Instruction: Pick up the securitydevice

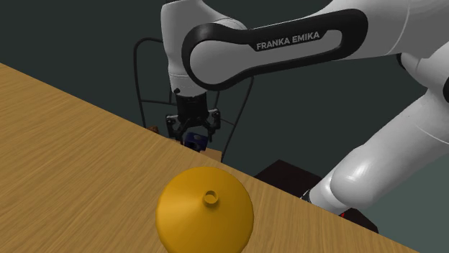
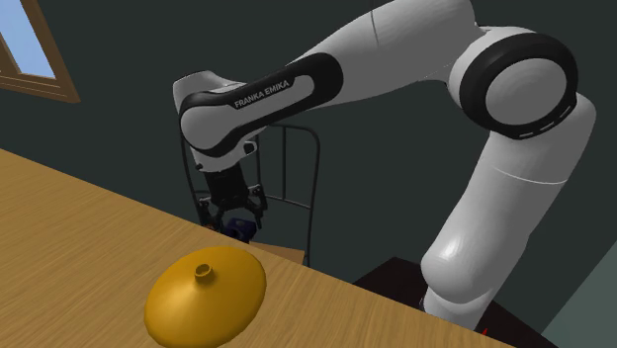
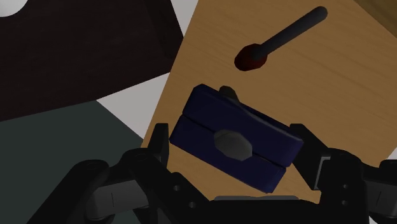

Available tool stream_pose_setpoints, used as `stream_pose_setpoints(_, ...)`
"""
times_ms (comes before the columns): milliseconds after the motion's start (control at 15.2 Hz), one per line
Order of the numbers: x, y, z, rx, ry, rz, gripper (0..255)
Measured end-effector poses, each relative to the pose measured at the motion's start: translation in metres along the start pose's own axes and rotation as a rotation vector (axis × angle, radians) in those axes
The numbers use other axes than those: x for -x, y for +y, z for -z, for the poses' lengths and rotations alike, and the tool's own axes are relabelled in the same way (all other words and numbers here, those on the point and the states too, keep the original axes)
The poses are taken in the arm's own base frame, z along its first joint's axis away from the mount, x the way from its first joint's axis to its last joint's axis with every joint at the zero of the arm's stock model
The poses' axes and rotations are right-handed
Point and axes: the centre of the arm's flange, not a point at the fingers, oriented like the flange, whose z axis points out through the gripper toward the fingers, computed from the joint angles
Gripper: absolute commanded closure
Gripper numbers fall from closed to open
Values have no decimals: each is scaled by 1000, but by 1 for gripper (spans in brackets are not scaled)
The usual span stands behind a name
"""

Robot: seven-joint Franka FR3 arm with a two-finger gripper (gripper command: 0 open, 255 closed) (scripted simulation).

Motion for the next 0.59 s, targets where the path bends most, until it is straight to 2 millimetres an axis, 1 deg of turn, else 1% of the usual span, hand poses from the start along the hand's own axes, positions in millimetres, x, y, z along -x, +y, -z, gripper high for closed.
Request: stream_pose_setpoints(594,8,6,44,1,0,0,255)
